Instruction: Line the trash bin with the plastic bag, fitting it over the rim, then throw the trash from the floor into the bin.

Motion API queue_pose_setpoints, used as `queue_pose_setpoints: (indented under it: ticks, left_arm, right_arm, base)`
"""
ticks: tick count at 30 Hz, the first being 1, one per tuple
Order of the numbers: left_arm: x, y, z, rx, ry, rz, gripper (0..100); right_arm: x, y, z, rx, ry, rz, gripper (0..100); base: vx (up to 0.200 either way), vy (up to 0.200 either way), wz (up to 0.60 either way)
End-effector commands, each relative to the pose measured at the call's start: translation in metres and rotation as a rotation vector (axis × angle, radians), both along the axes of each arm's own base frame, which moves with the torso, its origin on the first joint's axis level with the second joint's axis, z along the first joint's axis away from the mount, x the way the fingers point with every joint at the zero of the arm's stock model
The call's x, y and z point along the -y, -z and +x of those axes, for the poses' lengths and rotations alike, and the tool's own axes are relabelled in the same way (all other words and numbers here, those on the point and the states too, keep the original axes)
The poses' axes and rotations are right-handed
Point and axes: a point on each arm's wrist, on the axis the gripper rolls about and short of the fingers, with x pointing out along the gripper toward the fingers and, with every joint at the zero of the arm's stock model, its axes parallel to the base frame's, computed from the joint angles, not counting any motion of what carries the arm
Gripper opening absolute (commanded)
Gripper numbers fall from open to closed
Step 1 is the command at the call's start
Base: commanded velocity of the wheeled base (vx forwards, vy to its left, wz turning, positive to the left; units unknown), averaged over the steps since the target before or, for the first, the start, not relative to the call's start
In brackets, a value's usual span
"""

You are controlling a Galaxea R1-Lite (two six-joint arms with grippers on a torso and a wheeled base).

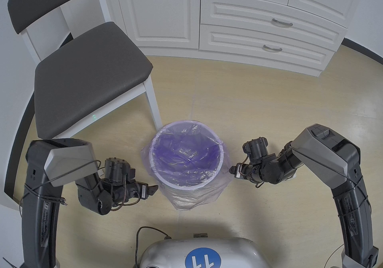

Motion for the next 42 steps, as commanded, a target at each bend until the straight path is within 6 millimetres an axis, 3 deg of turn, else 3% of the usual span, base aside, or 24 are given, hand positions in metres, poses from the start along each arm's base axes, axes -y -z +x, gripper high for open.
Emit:
queue_pose_setpoints:
  ticks: [1, 4, 8, 12, 15, 20, 22, 28, 34, 42]
  left_arm:
    - [-0.055, -0.052, -0.017, 0.068, 0.066, -0.05, 100]
    - [-0.07, -0.064, -0.011, 0.112, 0.028, -0.054, 100]
    - [-0.072, -0.066, -0.004, 0.128, 0.011, -0.062, 100]
    - [-0.068, -0.07, 0.005, 0.15, -0.056, -0.089, 100]
    - [-0.053, -0.069, 0.018, 0.156, -0.112, -0.162, 100]
    - [-0.025, -0.052, 0.03, 0.12, -0.165, -0.227, 100]
    - [-0.012, -0.032, 0.034, 0.096, -0.176, -0.203, 100]
    - [0.002, -0.007, 0.049, 0.063, -0.213, -0.15, 100]
    - [0.004, -0.007, 0.079, -0.038, -0.281, -0.068, 100]
    - [0.007, -0.007, 0.081, -0.056, -0.286, -0.071, 100]
  right_arm:
    - [0.001, -0.022, -0.009, -0.012, -0.013, -0.001, 100]
    - [-0.001, -0.021, -0.01, -0.015, -0.017, -0.003, 100]
    - [-0.002, -0.023, -0.012, -0.016, -0.02, -0.004, 100]
    - [-0.002, -0.025, -0.012, -0.013, -0.02, -0.003, 100]
    - [-0.002, -0.025, -0.012, -0.012, -0.021, -0.001, 100]
    - [-0.002, -0.024, -0.013, -0.014, -0.022, -0.002, 100]
    - [-0.002, -0.024, -0.013, -0.014, -0.022, -0.002, 100]
    - [-0.002, -0.027, -0.013, -0.009, -0.022, 0.0, 100]
    - [-0.002, -0.029, -0.013, -0.005, -0.022, 0.002, 100]
    - [-0.002, -0.025, -0.013, -0.013, -0.026, -0.005, 100]
  base:
    - [0.0, 0.0, 0.0]
    - [0.0, 0.0, 0.0]
    - [0.0, 0.0, 0.0]
    - [0.0, 0.0, 0.0]
    - [0.0, 0.0, 0.0]
    - [0.0, 0.0, 0.0]
    - [0.0, 0.0, 0.0]
    - [0.0, 0.0, 0.0]
    - [0.0, 0.0, 0.0]
    - [0.0, 0.0, 0.0]
